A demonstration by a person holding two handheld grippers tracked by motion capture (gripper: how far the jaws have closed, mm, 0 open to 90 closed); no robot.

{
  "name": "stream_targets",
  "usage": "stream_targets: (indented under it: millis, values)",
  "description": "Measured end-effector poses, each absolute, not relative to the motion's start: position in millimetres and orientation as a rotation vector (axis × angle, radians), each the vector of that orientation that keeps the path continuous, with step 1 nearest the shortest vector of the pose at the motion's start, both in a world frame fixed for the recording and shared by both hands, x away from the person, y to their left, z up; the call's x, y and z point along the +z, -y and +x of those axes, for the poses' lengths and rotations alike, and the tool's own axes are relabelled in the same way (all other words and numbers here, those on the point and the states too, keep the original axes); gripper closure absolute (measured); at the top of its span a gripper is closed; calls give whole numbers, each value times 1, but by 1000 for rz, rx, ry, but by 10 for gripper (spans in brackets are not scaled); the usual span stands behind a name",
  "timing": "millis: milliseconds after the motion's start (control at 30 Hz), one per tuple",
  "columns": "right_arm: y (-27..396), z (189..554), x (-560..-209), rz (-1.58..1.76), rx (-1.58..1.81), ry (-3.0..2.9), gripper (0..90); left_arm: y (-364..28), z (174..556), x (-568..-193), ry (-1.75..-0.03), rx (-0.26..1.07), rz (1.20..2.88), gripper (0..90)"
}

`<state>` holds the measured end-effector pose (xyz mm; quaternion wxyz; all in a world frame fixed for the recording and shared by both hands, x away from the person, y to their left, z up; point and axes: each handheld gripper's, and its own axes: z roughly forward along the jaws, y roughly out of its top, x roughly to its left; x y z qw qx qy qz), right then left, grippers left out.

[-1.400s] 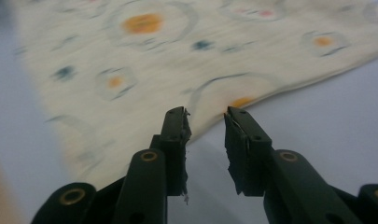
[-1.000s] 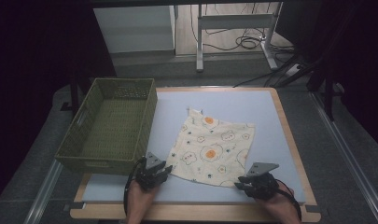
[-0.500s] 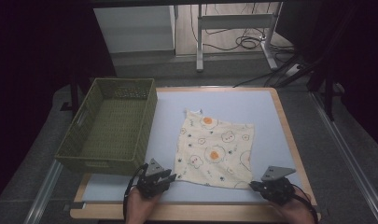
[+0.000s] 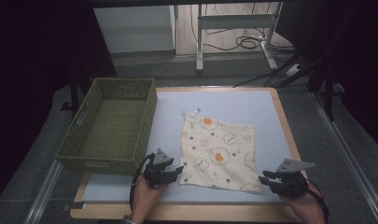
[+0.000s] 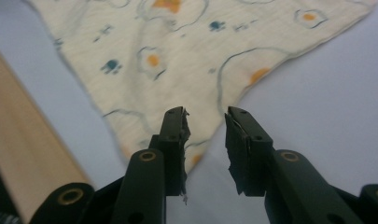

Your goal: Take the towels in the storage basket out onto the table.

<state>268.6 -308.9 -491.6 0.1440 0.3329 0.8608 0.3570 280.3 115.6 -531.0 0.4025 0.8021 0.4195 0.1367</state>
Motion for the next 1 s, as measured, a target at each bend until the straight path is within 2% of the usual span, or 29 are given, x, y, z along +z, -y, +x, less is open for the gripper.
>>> stream_targets:
  millis: [433, 467, 900, 967, 1000]
  values:
    - [307, 341, -503, 1111, 1024, -2409, 661, -91, 347, -521, -1080, 397, 2048, 457]
    - [308, 353, -504, 1134, 1030, -2397, 666, -89, 359, -521, -1089, 404, 2045, 486]
    - [303, 399, -508, 1190, 1013, -2346, 667, -87, 420, -530, -1142, 472, 2018, 586]
    - [303, 406, -509, 1207, 1017, -2336, 680, -86, 428, -529, -1146, 476, 2000, 619]
    - [303, 411, -509, 1226, 1014, -2328, 722, -85, 436, -529, -1149, 494, 1999, 639]
